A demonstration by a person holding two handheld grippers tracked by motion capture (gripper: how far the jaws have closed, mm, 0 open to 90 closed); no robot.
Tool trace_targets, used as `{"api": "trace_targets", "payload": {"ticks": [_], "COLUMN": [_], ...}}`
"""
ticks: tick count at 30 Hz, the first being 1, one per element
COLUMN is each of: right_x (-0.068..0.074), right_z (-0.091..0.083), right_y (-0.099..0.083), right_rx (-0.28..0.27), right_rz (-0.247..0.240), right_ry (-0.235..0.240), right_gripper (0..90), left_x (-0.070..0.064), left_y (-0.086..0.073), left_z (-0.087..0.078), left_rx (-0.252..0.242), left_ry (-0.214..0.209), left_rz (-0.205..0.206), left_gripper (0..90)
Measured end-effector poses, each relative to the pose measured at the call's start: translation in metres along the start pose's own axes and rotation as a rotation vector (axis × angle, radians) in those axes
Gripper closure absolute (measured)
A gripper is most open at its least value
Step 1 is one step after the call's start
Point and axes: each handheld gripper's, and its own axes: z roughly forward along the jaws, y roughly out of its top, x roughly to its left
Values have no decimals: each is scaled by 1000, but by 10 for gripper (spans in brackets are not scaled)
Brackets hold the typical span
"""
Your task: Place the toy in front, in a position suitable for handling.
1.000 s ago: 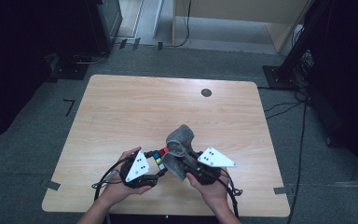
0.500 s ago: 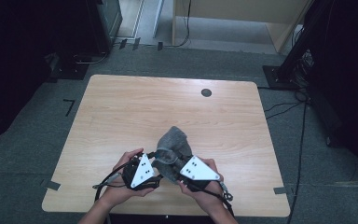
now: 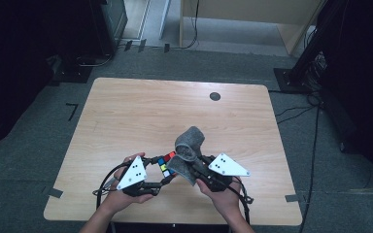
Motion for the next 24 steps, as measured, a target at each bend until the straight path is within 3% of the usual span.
{"api": "trace_targets", "payload": {"ticks": [2,5,8,11,13,17,18,20,22,24], "right_x": [-1,-7,-5,6,10,-2,-4,-4,2,7], "right_z": [4,9,3,-6,-6,4,4,1,-5,-8], "right_y": [-5,-12,-6,7,9,-6,-9,-6,4,10], "right_rx": [14,102,40,-60,-65,41,42,-1,-68,-94], "right_rz": [18,22,44,16,-17,22,47,77,52,24], "right_ry": [-1,-37,-27,24,10,-52,-52,-28,7,36], "right_gripper": [726,726,724,723,723,724,724,724,722,720], "left_x": [2,8,10,11,12,13,14,16,16,15], "left_y": [0,1,0,-2,-1,-2,-3,-4,-6,-6], "left_z": [-3,-8,-8,-7,-7,-8,-8,-7,-5,-4], "left_rx": [-14,-69,-66,-65,-80,-99,-103,-96,-81,-74], "left_ry": [-8,-34,-20,-21,-29,-20,-18,-17,-14,-16], "left_rz": [-7,-61,-69,-76,-94,-102,-105,-107,-105,-93], "left_gripper": [346,346,346,346,347,346,346,346,346,346]}}
